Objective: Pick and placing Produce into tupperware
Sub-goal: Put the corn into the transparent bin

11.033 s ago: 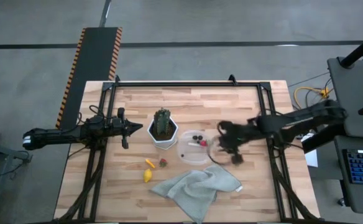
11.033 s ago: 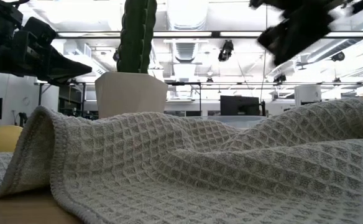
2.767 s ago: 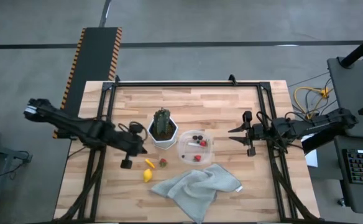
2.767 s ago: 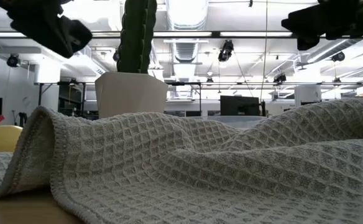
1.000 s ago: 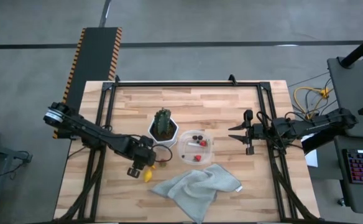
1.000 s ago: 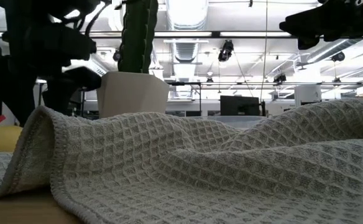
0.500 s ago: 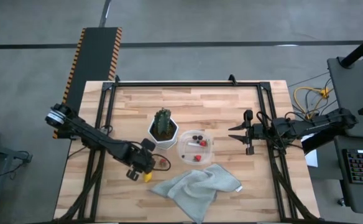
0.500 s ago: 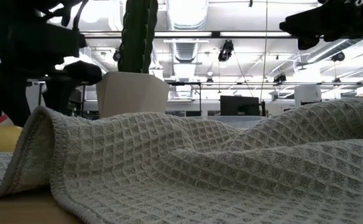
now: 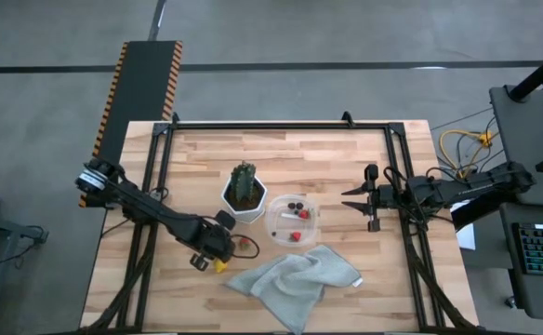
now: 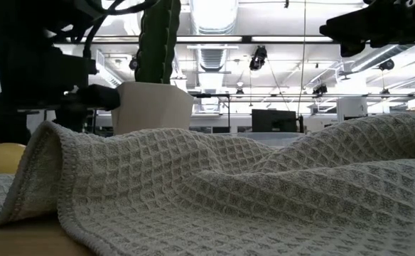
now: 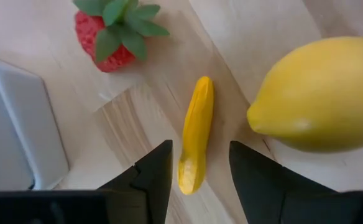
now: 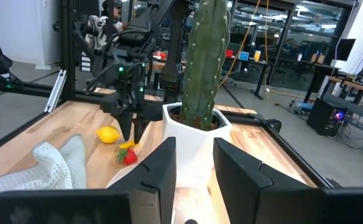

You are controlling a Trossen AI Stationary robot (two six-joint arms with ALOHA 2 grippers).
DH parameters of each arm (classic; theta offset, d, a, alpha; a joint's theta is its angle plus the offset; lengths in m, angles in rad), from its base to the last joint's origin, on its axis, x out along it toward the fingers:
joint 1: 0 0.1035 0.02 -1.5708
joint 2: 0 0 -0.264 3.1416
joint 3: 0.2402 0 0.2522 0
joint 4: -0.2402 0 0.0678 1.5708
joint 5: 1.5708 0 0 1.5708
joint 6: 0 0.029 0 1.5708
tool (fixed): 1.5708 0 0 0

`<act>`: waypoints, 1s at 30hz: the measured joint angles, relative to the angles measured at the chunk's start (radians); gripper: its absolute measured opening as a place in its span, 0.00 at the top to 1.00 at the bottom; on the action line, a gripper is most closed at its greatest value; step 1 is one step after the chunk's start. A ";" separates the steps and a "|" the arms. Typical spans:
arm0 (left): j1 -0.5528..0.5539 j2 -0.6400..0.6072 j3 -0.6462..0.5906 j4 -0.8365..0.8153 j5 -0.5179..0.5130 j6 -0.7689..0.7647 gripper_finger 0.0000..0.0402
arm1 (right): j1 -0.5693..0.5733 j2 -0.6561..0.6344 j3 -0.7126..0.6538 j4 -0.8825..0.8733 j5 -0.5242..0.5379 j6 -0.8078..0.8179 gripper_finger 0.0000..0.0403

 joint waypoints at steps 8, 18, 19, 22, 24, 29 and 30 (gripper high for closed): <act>0.003 0.026 0.001 0.025 0.004 0.045 0.64 | 0.000 0.000 0.000 -0.002 0.000 0.000 0.76; 0.026 0.030 -0.001 0.035 0.018 0.045 0.64 | 0.000 0.000 0.000 -0.002 -0.001 0.000 0.76; 0.028 0.031 -0.002 0.037 0.023 0.045 0.64 | 0.000 0.000 0.000 -0.002 -0.003 0.000 0.76; 0.036 0.030 -0.010 0.045 0.027 0.045 0.64 | 0.000 0.000 0.000 -0.002 -0.004 0.000 0.77; 0.044 0.030 -0.013 0.048 0.037 0.045 0.64 | 0.000 0.000 0.000 -0.002 -0.004 0.001 0.77; 0.060 0.035 -0.014 0.052 0.065 0.053 0.69 | 0.000 0.000 0.000 -0.002 -0.004 0.019 0.77; 0.063 0.036 -0.014 0.054 0.074 0.055 0.72 | 0.000 0.000 0.000 -0.002 -0.004 0.019 0.77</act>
